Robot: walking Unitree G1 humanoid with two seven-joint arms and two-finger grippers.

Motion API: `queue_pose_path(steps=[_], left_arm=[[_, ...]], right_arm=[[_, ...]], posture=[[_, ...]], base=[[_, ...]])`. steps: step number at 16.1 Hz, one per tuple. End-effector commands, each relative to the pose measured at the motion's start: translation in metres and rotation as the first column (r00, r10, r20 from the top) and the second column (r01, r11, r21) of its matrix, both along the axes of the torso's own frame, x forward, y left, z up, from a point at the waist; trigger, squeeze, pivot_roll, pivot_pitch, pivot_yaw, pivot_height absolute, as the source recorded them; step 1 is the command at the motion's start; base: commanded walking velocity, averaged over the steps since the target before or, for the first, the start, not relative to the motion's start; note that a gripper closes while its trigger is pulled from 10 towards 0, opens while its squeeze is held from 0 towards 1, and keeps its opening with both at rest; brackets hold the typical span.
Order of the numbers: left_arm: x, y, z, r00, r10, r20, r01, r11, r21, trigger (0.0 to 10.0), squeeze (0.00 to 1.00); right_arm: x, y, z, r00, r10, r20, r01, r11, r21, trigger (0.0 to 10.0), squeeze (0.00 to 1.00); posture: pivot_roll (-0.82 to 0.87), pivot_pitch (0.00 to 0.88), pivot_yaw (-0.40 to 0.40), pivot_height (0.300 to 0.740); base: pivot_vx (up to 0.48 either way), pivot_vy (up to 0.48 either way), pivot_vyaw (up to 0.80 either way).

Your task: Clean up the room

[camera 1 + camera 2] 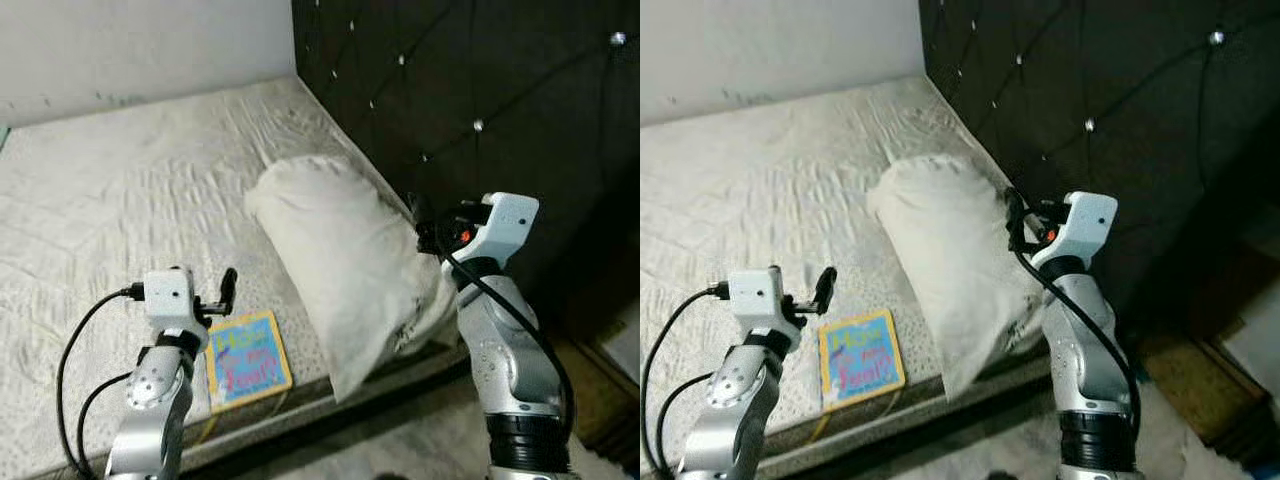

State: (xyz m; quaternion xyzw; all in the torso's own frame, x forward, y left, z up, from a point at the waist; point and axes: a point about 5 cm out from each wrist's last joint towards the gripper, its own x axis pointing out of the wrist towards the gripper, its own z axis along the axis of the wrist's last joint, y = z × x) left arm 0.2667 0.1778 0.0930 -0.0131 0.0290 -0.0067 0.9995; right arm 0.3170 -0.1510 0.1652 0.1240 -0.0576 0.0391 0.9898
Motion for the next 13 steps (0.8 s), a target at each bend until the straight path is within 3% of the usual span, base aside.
queue_pose_path(steps=[1, 7, 10, 13], left_arm=[[-0.002, 0.005, 0.0, 1.0, 0.014, -0.004, -0.014, 0.999, 0.031, 10.0, 0.0], [0.003, 0.008, 0.008, 1.0, 0.0, 0.011, -0.002, 0.993, 0.115, 10.0, 0.0], [0.005, 0.003, 0.021, 0.991, -0.086, 0.1, 0.075, 0.991, 0.109, 10.0, 0.0], [0.003, 0.016, 0.022, 0.993, -0.022, 0.117, 0.009, 0.993, 0.115, 10.0, 0.0]], right_arm=[[0.0, 0.001, -0.007, 1.0, -0.008, -0.023, 0.008, 1.0, 0.012, 10.0, 0.0], [0.008, 0.008, -0.006, 1.0, 0.013, -0.005, -0.013, 1.0, 0.005, 10.0, 0.0], [0.007, 0.006, -0.004, 1.0, 0.001, 0.012, -0.001, 1.0, 0.0, 10.0, 0.0], [-0.003, -0.003, -0.009, 1.0, -0.024, 0.008, 0.024, 0.999, -0.035, 10.0, 0.0]], posture=[[-0.13, 0.0, 0.069, 0.74], [-0.11, 0.0, 0.058, 0.74], [-0.14, 0.0, 0.06, 0.74], [-0.14, 0.0, 0.058, 0.74]], base=[[0.0, 0.0, -0.41], [0.0, 0.0, -0.41], [0.0, 0.0, -0.27], [0.0, 0.0, 0.0]])
